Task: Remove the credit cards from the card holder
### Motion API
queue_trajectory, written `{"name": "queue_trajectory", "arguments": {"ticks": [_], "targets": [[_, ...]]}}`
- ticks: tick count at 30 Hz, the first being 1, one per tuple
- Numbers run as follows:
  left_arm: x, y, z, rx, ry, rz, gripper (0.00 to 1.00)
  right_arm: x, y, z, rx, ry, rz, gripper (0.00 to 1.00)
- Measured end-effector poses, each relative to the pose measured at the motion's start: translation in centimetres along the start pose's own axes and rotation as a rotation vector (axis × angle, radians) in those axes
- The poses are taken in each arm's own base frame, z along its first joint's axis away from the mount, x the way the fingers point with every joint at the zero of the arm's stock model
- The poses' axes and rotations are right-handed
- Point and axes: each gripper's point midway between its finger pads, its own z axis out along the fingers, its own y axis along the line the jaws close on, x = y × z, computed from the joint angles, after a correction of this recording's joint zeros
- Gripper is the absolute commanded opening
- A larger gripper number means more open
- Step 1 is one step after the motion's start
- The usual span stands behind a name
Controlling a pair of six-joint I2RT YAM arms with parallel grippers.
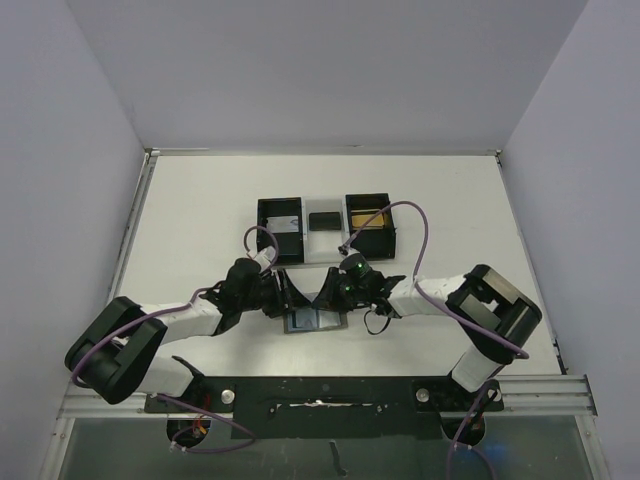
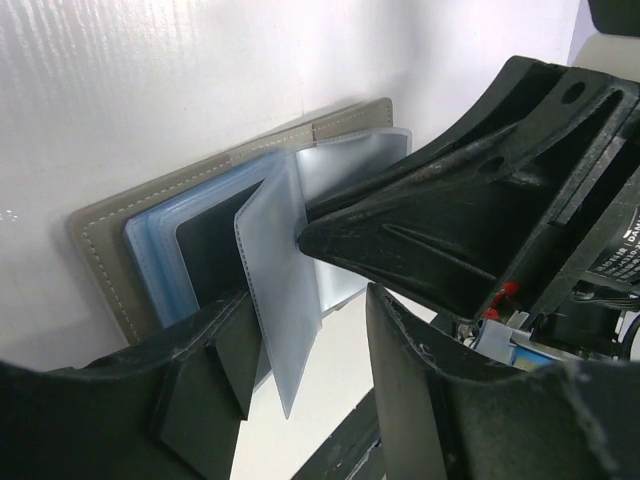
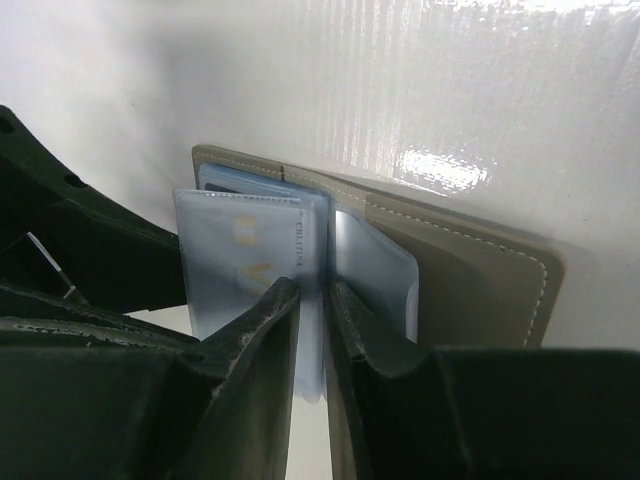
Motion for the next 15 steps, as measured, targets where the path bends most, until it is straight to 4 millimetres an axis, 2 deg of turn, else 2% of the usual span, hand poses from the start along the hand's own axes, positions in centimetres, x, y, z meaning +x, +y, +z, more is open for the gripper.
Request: {"name": "queue_trajectory", "arguments": {"ticks": [3, 7, 15], "targets": [[0.2, -0.1, 0.0, 0.004, 0.007, 0.001, 0.44, -0.1, 0.3, -0.4, -0.012, -0.008, -0.014, 0.27], [0.2, -0.1, 0.0, 0.004, 0.008, 0.001, 0.44, -0.4, 0.9, -1.9, -0.044, -0.036, -0.025, 0.31], [0.5, -0.2, 0.0, 0.004, 0.017, 0.004, 0.44, -2.3, 2.3, -4.4, -0.059, -0.135, -0.035, 0.38]]}}
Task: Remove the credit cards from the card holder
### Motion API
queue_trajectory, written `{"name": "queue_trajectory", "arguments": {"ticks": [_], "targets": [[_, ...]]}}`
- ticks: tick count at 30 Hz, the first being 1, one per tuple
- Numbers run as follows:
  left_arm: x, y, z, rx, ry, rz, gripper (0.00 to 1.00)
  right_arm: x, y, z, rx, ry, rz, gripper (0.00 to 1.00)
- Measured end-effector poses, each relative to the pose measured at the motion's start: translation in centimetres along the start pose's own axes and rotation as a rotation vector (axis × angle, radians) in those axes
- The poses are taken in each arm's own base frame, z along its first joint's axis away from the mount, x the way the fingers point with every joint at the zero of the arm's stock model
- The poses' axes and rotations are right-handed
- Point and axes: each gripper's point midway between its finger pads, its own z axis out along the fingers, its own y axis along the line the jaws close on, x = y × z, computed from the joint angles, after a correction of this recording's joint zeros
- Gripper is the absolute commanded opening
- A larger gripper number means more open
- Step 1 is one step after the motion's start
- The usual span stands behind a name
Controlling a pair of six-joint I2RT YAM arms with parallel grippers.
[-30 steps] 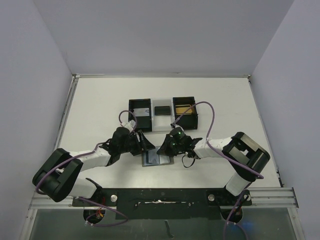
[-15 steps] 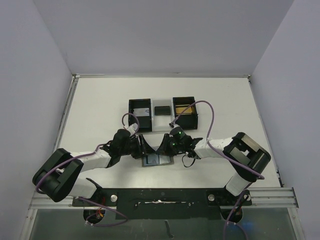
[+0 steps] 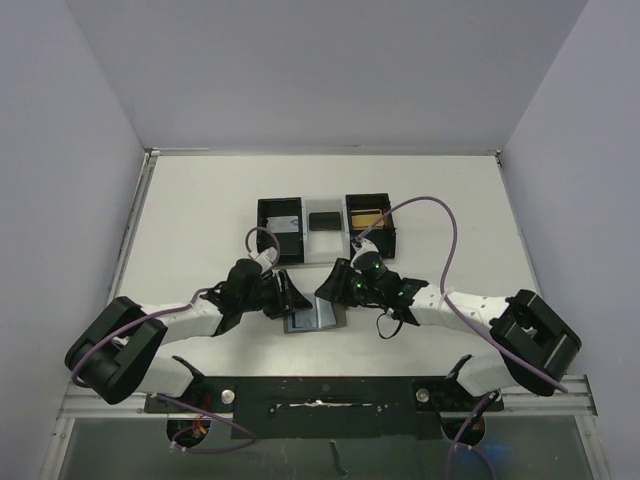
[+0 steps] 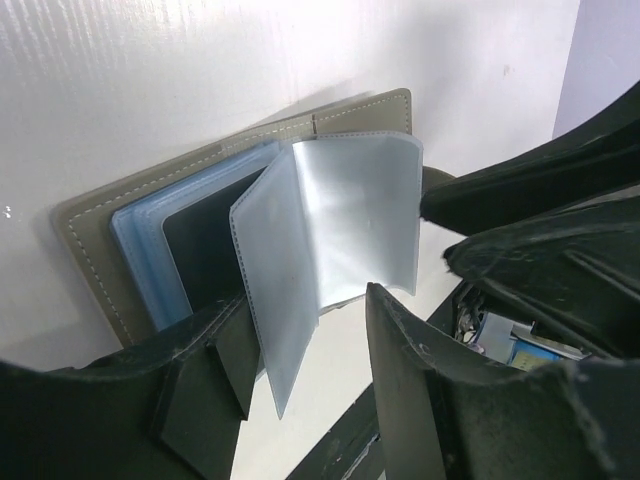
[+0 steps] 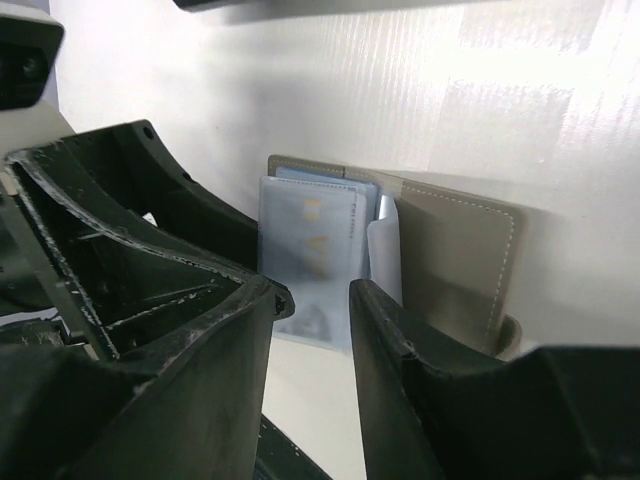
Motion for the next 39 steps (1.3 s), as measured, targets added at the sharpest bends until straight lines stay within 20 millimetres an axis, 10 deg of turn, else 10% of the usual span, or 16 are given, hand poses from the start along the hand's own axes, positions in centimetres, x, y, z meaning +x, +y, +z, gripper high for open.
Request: {"name": "queue_trajectory", "arguments": {"ticks": [24, 39], "targets": [[1.7, -3.9, 2.8, 0.039, 0.094, 0.056, 0.45, -3.8, -3.1, -6.6, 0.124, -0.287, 0.07, 0.51], [-1.3, -3.7, 0.0, -0.061, -0.043, 0.1, 0.48, -3.7, -0.4, -5.6, -0.041, -0.268, 0.001, 0.48]]}}
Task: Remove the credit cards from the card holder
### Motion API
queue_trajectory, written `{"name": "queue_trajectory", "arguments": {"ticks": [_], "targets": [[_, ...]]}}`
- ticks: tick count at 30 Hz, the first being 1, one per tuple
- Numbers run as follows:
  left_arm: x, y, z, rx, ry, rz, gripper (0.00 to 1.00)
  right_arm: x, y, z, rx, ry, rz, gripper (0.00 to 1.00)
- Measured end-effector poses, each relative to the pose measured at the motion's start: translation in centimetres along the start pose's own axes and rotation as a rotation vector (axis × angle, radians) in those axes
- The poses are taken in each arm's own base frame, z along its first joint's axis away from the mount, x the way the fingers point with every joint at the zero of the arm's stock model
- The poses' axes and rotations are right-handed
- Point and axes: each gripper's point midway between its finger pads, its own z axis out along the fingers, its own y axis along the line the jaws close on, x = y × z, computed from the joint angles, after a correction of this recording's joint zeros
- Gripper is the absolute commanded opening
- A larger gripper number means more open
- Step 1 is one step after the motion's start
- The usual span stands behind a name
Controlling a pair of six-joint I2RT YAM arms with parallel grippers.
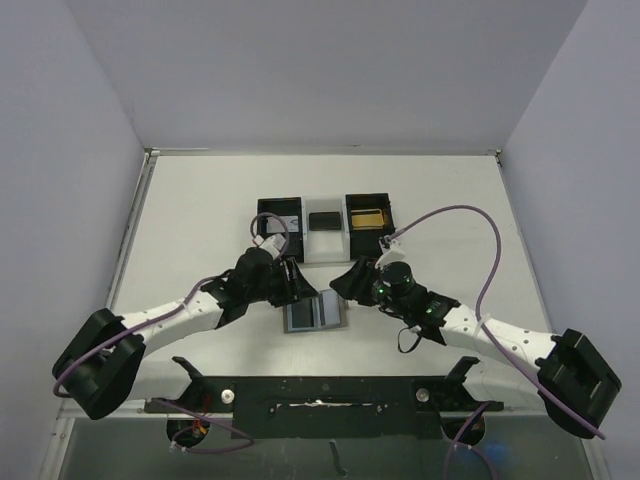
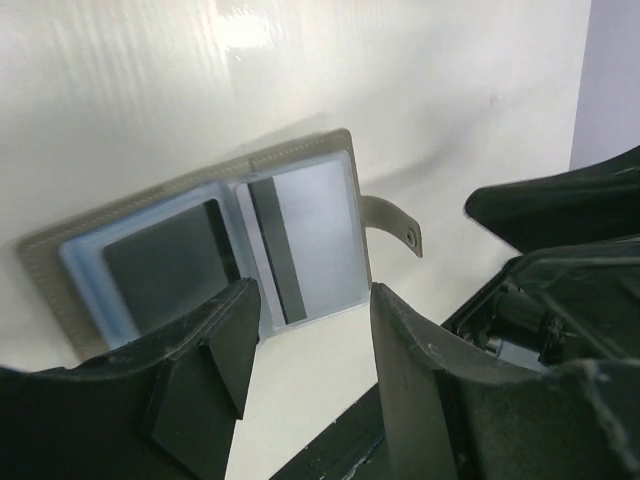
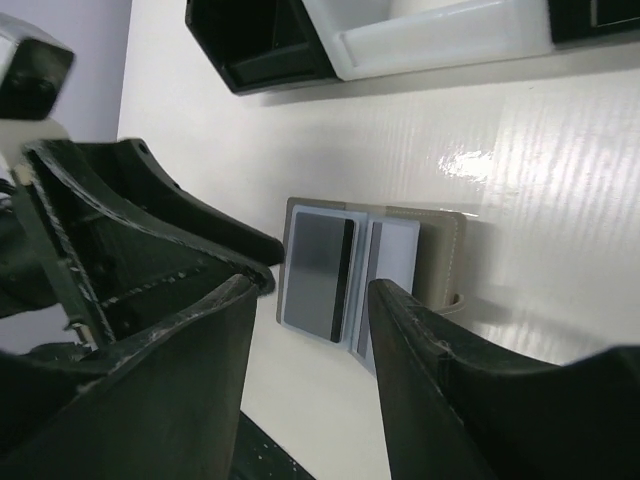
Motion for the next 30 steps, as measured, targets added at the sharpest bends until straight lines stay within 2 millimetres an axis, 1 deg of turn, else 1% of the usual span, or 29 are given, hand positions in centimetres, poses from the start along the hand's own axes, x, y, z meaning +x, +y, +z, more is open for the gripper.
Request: {"name": "queue_trajectory", "arguments": {"ticks": [2, 4, 7, 10, 14, 17, 24, 27, 30], "targets": [[-1.1, 0.4, -0.9, -0.02, -0.047, -0.01, 0.48, 0.6, 0.2, 0.5, -0.011, 0.035, -0.009, 0.44], [-2.1, 0.9, -1.9, -0.033, -0.093, -0.023, 0.48, 1.1, 0.2, 1.1, -0.006, 0.065, -0.011, 0.43], [-3.1, 2.5, -3.4, -0.067, -0.15, -0.054, 0.48, 2.0, 0.2, 2.1, -0.006, 0.119, -0.004, 0.41], [-3.4, 4.4, -4.4, -0.105, -0.176, -0.088, 0.48, 3.3, 0.2, 3.0, -0.008, 0.185, -0.002, 0.4], [-2.6, 5.8, -4.6, -0.135, -0.164, -0.109, 0.48, 4.7, 0.5, 4.4, -0.014, 0.27, 0.005, 0.37], [-2.1, 6.0, -4.6, -0.135, -0.145, -0.112, 0.48, 5.5, 0.4, 5.1, -0.011, 0.312, 0.02, 0.36], [-1.3, 5.9, -4.2, -0.117, -0.098, -0.111, 0.48, 7.8, -0.7, 6.1, 0.02, 0.413, 0.048, 0.35], [-1.2, 5.4, -3.9, -0.092, -0.084, -0.107, 0.46, 8.3, -0.8, 6.8, 0.032, 0.44, 0.054, 0.33], [-0.9, 5.3, -3.5, -0.074, -0.056, -0.1, 0.43, 8.6, -1.1, 6.8, 0.05, 0.454, 0.063, 0.33]]}}
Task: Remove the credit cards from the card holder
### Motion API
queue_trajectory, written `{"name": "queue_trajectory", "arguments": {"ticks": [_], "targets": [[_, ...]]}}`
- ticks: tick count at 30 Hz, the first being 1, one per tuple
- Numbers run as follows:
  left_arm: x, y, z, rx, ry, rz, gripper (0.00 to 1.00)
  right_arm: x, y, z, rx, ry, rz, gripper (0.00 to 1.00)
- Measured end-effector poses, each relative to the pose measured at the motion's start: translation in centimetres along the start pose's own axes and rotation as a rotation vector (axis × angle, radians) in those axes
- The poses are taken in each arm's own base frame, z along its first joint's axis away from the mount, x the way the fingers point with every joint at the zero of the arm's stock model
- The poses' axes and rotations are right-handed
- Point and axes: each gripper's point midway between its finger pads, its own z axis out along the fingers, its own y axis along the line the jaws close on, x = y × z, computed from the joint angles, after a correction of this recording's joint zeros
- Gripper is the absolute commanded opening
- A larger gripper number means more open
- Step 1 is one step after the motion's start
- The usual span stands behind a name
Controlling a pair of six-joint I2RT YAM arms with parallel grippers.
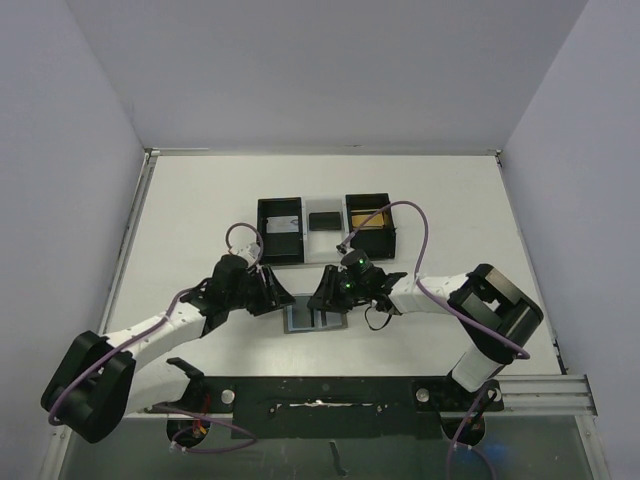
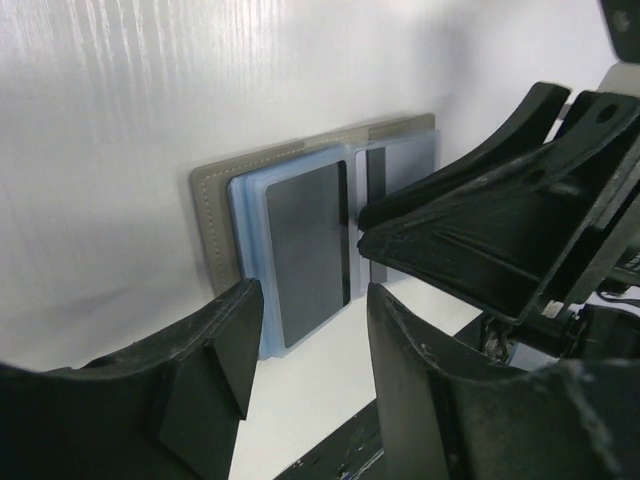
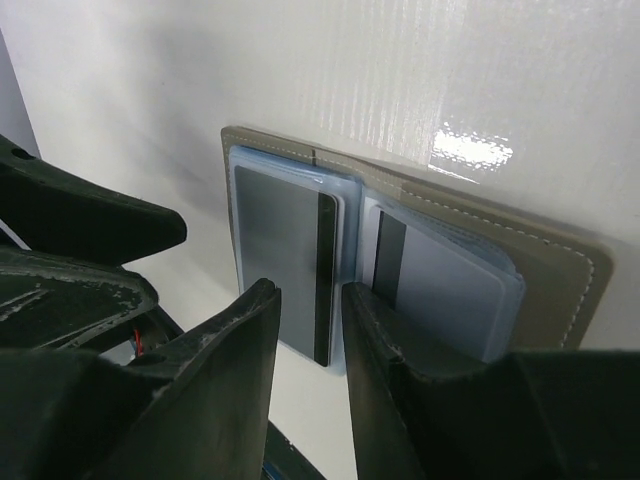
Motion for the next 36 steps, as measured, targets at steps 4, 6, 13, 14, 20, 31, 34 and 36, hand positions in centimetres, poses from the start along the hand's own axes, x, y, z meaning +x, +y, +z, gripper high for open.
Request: {"name": "queue_trajectory", "arguments": {"ticks": [4, 6, 13, 14, 20, 31, 34, 36], "targets": [[0.8, 0.7, 0.7, -0.021, 0.055, 0.025, 0.37, 0.2, -0.4, 0.0, 0.017, 0.008, 0.01, 0.31], [1.0, 0.7, 1.1, -0.024, 0.082, 0.035, 0.35, 0.3, -0.5, 0.0, 0.021, 0.011, 0.014, 0.3], [1.5, 0.2, 2.2, -0.037, 0.147, 0.088, 0.27, 0.6, -1.0, 0.4, 0.033, 0.023, 0.03, 0.28], [1.5, 0.2, 2.2, -0.046, 0.155, 0.098, 0.26, 0.6, -0.9, 0.4, 0.032, 0.024, 0.031, 0.27], [1.2, 0.4, 2.5, -0.082, 0.175, 0.141, 0.22, 0.7, -0.9, 0.5, 0.031, 0.026, 0.04, 0.24], [2.3, 1.5, 3.1, -0.137, 0.218, 0.179, 0.15, 0.5, -1.1, 0.4, 0.034, 0.027, 0.052, 0.11], [2.3, 1.6, 3.2, -0.141, 0.215, 0.183, 0.15, 0.5, -1.3, 0.4, 0.038, 0.025, 0.059, 0.04], [2.3, 1.6, 3.2, -0.143, 0.213, 0.184, 0.14, 0.4, -1.4, 0.4, 0.038, 0.024, 0.063, 0.01]]}}
